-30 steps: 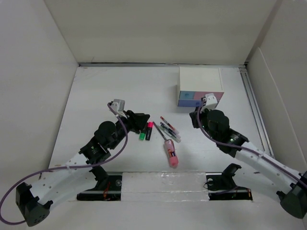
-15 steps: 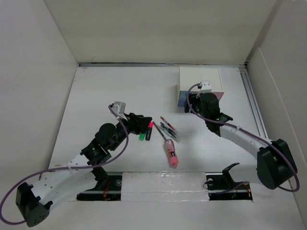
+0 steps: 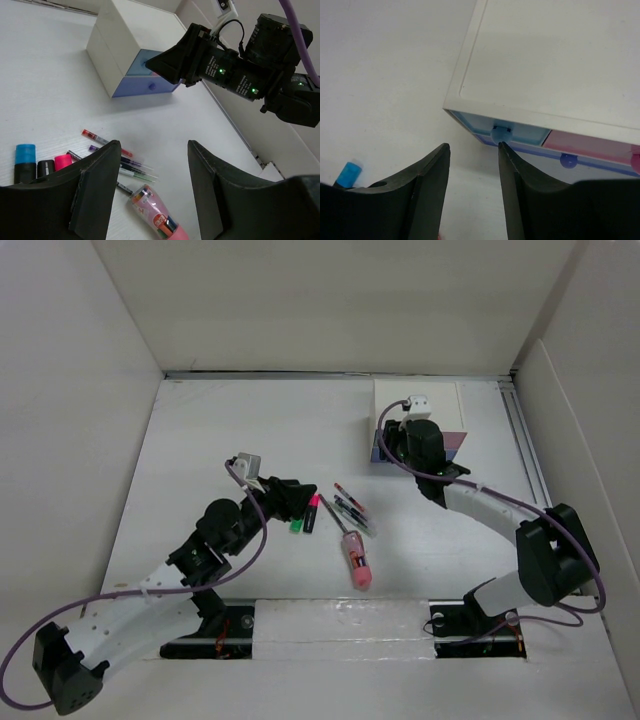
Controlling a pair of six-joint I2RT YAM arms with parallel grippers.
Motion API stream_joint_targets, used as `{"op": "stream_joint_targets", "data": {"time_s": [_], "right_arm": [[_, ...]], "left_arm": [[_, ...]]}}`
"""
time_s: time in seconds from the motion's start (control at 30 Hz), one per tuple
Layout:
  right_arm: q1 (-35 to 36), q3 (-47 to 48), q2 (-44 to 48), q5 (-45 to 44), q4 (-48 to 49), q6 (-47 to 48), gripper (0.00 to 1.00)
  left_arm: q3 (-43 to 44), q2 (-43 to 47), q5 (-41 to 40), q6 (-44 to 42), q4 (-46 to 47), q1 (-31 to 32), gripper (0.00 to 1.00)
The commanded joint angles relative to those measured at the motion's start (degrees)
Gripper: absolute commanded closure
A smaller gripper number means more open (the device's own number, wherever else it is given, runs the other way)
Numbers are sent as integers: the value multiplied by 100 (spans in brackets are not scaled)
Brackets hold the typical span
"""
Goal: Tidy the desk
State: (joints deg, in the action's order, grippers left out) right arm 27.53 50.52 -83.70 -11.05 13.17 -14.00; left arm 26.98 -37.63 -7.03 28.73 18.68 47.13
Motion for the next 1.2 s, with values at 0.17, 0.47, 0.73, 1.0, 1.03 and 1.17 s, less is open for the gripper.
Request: {"op": "stream_joint_targets", "data": {"time_s": [0.17,0.47,0.73,1.0,1.03,1.17], "right_arm": [[86,107,4,-732,319,-68,53],[86,291,-296,-864,300,-147,55],[86,406,-489,-864,406,-121,59],[86,467,-621,-943,371,-103,64],[86,467,-604,-952,388,-103,65],[86,441,-621,-1004,458,-103,73]], "left_arm": [[-79,150,131,-113,470,-11,49],[-70,115,149,-131,488,-11,49],[-62,62,193,-131,497,-11,50],[-62,98,202,-148,523,-11,51],[-62,106,202,-148,523,-11,51],[-79,115,211,-148,514,-11,51]]}}
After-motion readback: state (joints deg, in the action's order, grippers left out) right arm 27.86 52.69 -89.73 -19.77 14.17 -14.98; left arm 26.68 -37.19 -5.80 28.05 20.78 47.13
